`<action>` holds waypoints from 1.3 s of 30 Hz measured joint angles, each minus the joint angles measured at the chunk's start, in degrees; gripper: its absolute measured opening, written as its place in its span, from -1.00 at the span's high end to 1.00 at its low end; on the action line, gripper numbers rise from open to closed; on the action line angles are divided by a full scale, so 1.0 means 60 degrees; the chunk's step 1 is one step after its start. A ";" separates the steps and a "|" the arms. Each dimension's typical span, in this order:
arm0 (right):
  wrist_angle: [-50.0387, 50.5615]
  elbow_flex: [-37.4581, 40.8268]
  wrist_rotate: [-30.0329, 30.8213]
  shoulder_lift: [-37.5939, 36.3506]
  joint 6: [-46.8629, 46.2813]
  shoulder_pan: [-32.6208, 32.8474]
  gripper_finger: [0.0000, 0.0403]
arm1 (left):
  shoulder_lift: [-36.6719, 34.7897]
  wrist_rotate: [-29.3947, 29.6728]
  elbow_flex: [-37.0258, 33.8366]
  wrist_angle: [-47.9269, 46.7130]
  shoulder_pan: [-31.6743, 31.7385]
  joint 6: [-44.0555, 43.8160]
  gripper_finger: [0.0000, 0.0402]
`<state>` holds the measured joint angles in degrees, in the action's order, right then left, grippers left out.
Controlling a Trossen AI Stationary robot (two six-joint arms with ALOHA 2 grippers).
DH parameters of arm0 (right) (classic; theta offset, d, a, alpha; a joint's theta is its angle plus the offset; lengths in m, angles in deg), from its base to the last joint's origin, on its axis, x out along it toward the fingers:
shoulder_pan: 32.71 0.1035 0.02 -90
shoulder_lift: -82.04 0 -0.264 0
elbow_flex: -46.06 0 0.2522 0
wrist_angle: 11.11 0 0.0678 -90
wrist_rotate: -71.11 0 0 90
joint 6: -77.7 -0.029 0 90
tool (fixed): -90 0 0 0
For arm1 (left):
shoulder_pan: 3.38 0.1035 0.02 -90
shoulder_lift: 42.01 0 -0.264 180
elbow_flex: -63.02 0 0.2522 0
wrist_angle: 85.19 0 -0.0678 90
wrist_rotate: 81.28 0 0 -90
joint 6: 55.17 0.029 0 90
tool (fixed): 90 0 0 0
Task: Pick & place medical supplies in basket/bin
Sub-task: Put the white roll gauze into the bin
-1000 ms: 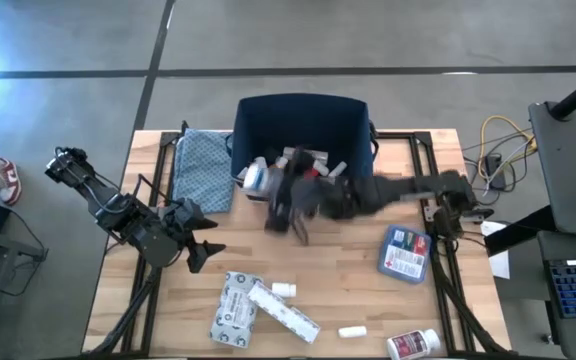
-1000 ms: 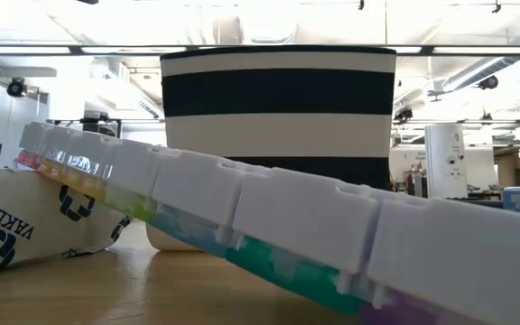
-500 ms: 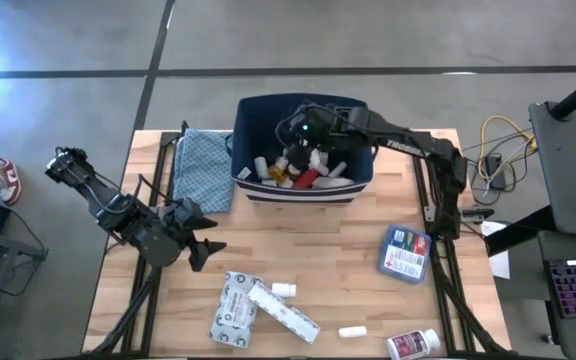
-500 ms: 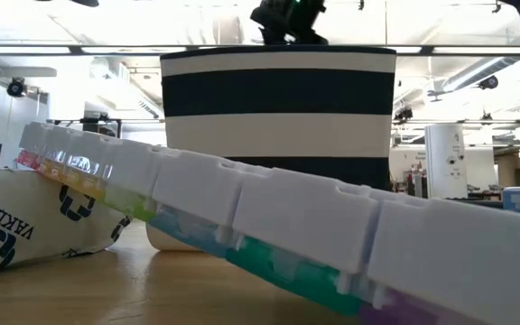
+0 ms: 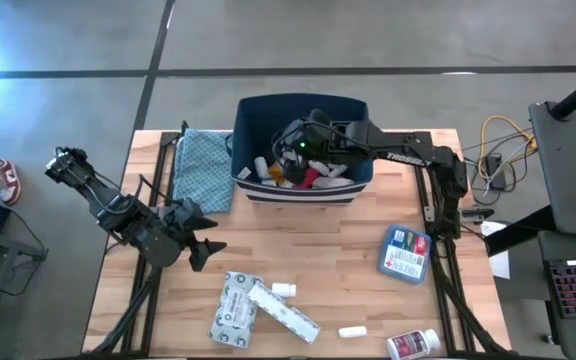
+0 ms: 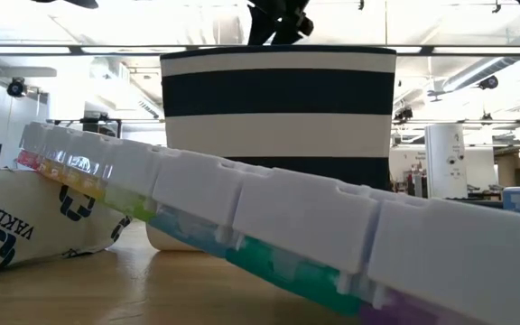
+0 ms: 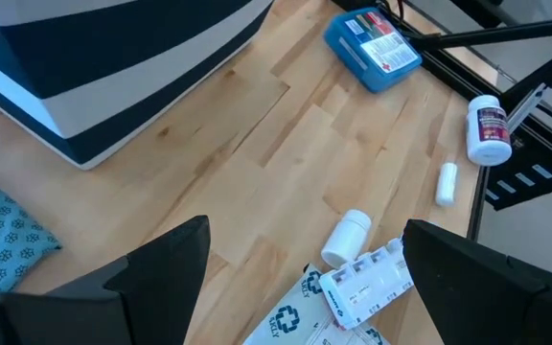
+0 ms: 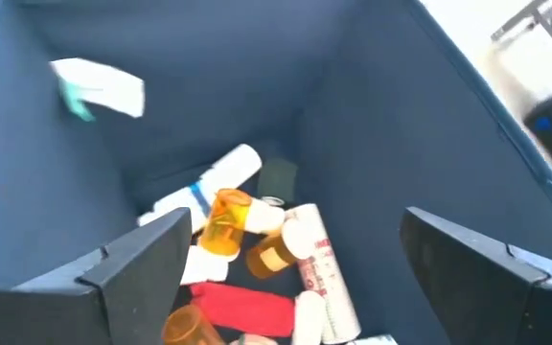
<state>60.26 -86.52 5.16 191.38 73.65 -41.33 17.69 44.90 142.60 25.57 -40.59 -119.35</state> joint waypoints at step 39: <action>0.0110 0.4553 -0.2945 -0.0524 -0.6652 0.6709 -0.79 | 0.0000 -0.0576 -0.0699 0.0168 0.0011 0.0434 -0.61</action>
<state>60.92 -59.20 -12.51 188.24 33.74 -1.08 17.69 41.45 138.41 26.57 -40.53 -116.75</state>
